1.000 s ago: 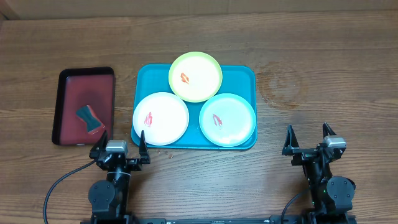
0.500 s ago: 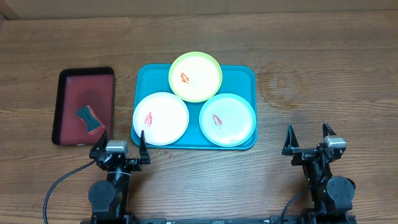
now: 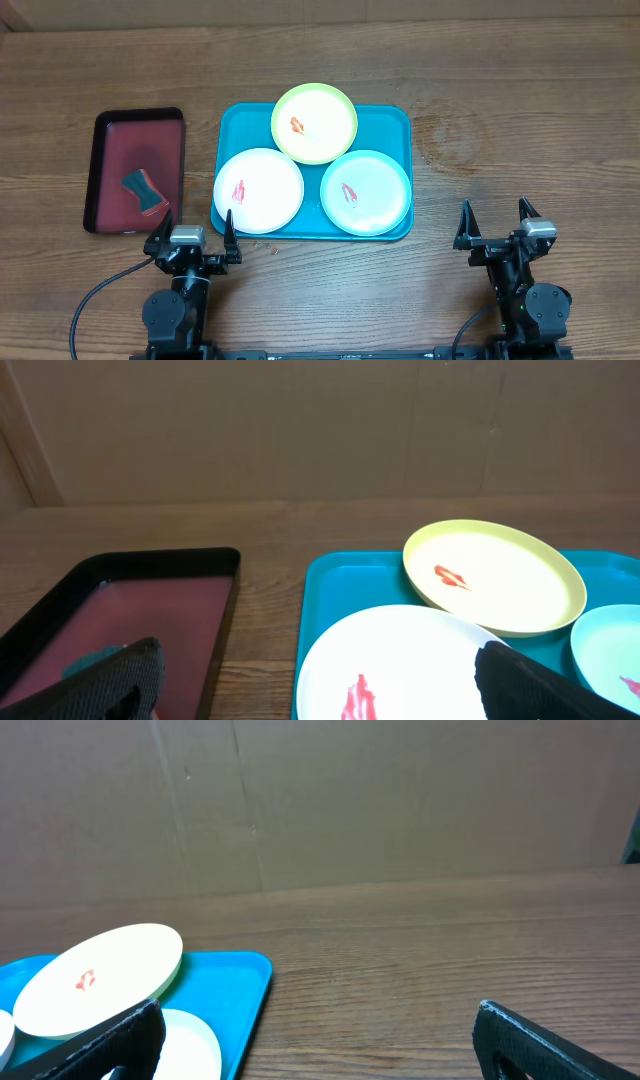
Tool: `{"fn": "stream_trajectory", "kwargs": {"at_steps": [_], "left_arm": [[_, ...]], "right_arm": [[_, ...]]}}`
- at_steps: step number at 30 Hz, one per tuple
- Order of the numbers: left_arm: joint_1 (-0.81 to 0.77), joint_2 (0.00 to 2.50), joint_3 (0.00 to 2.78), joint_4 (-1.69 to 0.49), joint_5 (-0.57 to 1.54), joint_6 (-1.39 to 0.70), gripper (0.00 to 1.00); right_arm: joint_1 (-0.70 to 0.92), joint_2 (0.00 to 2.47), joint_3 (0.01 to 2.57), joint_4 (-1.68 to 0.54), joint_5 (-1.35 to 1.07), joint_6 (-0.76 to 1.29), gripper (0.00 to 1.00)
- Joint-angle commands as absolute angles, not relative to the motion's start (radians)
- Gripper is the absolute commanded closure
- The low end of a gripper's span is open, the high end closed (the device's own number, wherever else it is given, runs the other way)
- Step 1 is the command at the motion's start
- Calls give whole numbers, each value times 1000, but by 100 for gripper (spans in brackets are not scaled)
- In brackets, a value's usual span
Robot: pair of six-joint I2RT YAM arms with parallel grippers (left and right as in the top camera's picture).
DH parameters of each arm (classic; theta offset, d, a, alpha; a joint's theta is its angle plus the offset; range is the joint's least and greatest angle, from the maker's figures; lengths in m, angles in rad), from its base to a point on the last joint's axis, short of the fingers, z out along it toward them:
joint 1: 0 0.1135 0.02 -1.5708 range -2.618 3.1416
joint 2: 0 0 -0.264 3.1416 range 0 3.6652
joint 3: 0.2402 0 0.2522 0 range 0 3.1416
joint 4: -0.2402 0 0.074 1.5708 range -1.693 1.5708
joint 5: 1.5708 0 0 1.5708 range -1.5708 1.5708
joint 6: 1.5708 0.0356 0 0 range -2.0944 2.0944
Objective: Clean dirty plates on tray and stack at the side
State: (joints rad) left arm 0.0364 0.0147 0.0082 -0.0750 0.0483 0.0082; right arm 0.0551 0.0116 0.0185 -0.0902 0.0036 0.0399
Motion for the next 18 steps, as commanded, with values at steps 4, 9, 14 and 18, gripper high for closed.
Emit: {"fn": "stream_trajectory", "kwargs": {"at_steps": [4, 9, 14, 18], "left_arm": [[32, 6, 5, -77, 41, 30, 0], [32, 6, 5, 39, 176, -79, 0], [33, 6, 5, 416, 341, -158, 0], [34, 6, 24, 709, 192, -111, 0]], "right_arm": [[62, 3, 8, -84, -1, 33, 0], [62, 3, 8, -84, -1, 33, 0], [62, 3, 8, -84, -1, 33, 0], [62, 3, 8, -84, -1, 33, 0]]}}
